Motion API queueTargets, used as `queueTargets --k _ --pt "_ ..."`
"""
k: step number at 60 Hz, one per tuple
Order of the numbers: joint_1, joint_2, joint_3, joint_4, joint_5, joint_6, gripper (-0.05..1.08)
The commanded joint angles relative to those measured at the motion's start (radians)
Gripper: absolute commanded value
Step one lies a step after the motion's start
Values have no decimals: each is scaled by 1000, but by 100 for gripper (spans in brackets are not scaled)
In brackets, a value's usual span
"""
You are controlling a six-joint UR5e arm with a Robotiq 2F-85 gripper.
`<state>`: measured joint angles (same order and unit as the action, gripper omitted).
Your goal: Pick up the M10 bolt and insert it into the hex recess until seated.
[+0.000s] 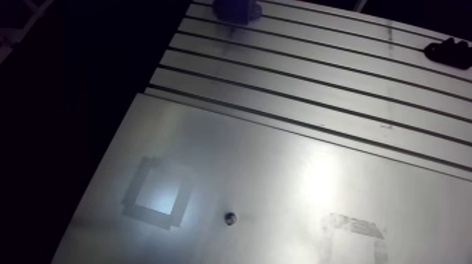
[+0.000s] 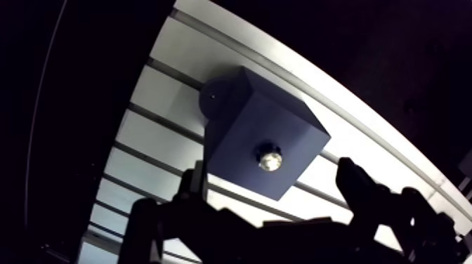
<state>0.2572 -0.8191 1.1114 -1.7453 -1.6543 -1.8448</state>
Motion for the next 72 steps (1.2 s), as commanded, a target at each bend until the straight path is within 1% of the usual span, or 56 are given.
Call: queueTargets --k 1,2,3,4,5,6,7,8,10,11,12,13,14,15,16,17,18,19,20,21,22,27,28,32,35,44,47,48,50,61,72 --pt "1 -9 1 0 11 7 12" --pt "1 -11 1 0 15 9 16" --pt "1 -11 1 0 15 9 16" --pt "1 -13 3 -1 18 12 23" --pt "1 -13 3 -1 18 12 23" --pt "1 -14 3 -1 21 16 31" --pt "1 -14 3 -1 21 16 31" --pt "1 -16 3 -1 23 25 37" --pt "1 -20 4 -1 23 50 52" --pt "1 -20 4 -1 23 50 52" --pt "1 -22 4 -1 23 59 58" --pt "1 -22 4 -1 23 59 58" --pt "1 -23 6 -1 23 68 66" --pt "1 -23 6 -1 23 68 66" --pt "1 -27 6 0 22 79 74" --pt "1 -27 6 0 22 79 74" --pt "1 -29 6 0 20 89 80" --pt "1 -29 6 0 20 89 80" --pt "1 -31 6 3 20 102 88" --pt "1 -31 6 3 20 102 88" --pt "1 -34 7 6 20 122 94" --pt "1 -36 9 8 17 172 99" --pt "-1 -36 10 9 16 198 102" --pt "-1 -40 12 12 18 249 105" --pt "-2 -43 19 7 15 297 107" --pt "-3 -47 24 -1 14 337 108" --pt "-4 -47 30 -11 11 348 108" --pt "-4 -47 30 -17 7 350 108" --pt "-4 -47 32 -20 6 350 108" --pt "-6 -48 38 -31 6 352 108" --pt "-6 -58 63 -64 6 362 108"
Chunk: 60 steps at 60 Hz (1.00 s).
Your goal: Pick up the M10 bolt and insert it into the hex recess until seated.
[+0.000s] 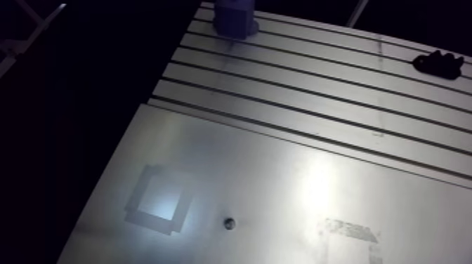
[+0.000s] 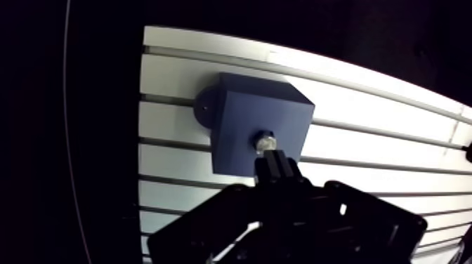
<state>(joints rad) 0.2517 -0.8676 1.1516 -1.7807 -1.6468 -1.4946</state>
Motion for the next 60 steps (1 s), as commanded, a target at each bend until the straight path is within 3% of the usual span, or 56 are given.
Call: queueTargets --k 1,60 --pt "0 -12 28 -29 0 12 108" --pt "-15 0 58 -64 15 -2 108"
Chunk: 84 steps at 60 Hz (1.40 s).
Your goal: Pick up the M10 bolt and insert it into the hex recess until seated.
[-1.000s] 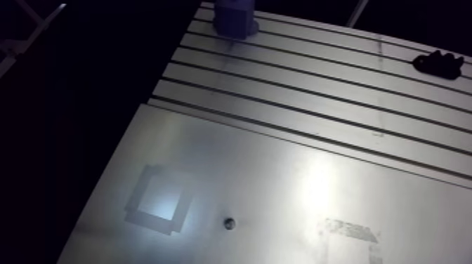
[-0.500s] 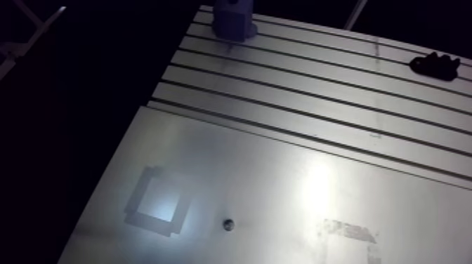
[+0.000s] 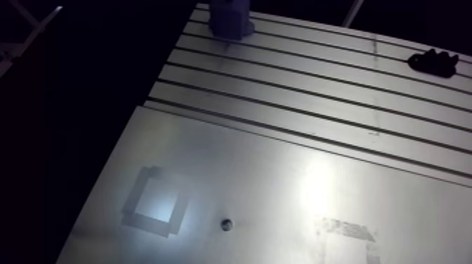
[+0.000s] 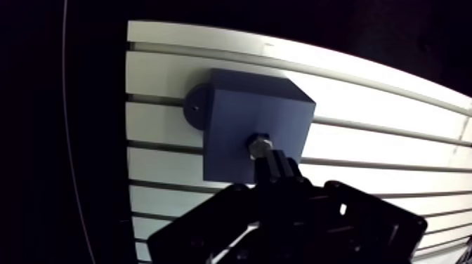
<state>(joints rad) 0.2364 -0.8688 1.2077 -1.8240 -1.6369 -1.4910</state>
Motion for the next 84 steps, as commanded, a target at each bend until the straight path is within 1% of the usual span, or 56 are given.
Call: queueTargets --k 1,10,32,84 --pt "0 1 2 -21 5 -5 108" --pt "-2 1 3 -21 5 -7 108" --pt "-2 2 9 -22 25 -7 108" --pt "-3 12 8 -22 25 -8 108"
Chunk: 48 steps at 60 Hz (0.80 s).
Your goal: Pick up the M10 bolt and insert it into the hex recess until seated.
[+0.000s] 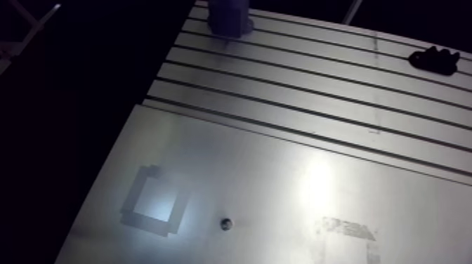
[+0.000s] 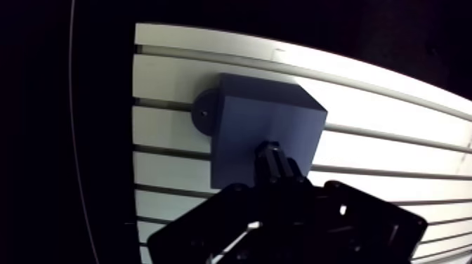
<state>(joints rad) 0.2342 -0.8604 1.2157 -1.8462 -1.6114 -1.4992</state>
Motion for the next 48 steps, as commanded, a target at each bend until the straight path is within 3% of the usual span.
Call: queueTargets --k 1,48 --pt "-1 4 0 0 0 0 108" --pt "-4 10 0 0 0 -11 108"
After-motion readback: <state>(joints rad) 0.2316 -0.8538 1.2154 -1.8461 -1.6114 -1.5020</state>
